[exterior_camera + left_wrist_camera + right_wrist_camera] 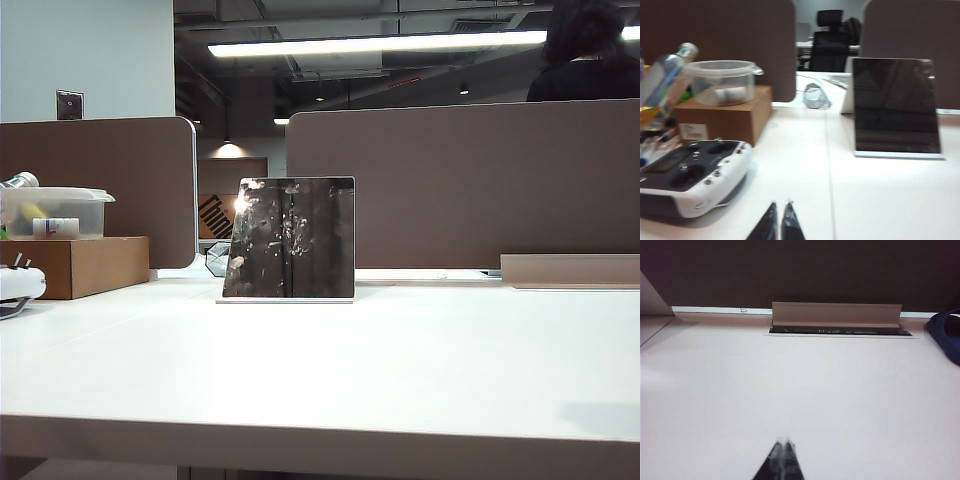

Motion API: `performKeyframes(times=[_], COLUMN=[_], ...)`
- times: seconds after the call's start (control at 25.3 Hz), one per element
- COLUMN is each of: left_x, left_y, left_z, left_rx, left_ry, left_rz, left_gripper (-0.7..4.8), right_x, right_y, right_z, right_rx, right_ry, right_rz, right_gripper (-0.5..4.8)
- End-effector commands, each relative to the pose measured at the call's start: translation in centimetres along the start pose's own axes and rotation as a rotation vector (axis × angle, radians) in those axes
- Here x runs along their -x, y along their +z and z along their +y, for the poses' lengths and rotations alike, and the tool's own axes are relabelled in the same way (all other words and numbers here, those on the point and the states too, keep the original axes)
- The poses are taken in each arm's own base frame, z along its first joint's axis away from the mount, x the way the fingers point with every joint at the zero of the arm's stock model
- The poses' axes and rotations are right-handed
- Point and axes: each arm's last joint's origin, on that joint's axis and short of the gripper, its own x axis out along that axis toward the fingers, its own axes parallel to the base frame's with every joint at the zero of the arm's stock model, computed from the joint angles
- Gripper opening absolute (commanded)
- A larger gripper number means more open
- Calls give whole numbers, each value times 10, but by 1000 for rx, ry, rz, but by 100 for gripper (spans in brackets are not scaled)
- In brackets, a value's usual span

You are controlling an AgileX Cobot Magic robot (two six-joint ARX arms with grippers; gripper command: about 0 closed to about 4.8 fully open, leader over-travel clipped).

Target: Push the center of the mirror on the table forward to move it for a short distance.

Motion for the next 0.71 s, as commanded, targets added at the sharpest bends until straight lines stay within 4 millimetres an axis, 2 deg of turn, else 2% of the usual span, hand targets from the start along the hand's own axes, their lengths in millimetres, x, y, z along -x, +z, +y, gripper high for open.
performKeyframes(times=[0.04,0.71], left_x=[0,0], left_y=[0,-3], left_z=[1,1], left_rx=[6,16], left_ry=[22,17], left_rz=[-6,30], left_gripper=[21,21], right_x=[0,0], right_y=[0,0], right_z=[0,0], right_rx=[-1,-1], right_ry=[-1,-1], right_rz=[-9,-8], right_gripper=[-5,-5])
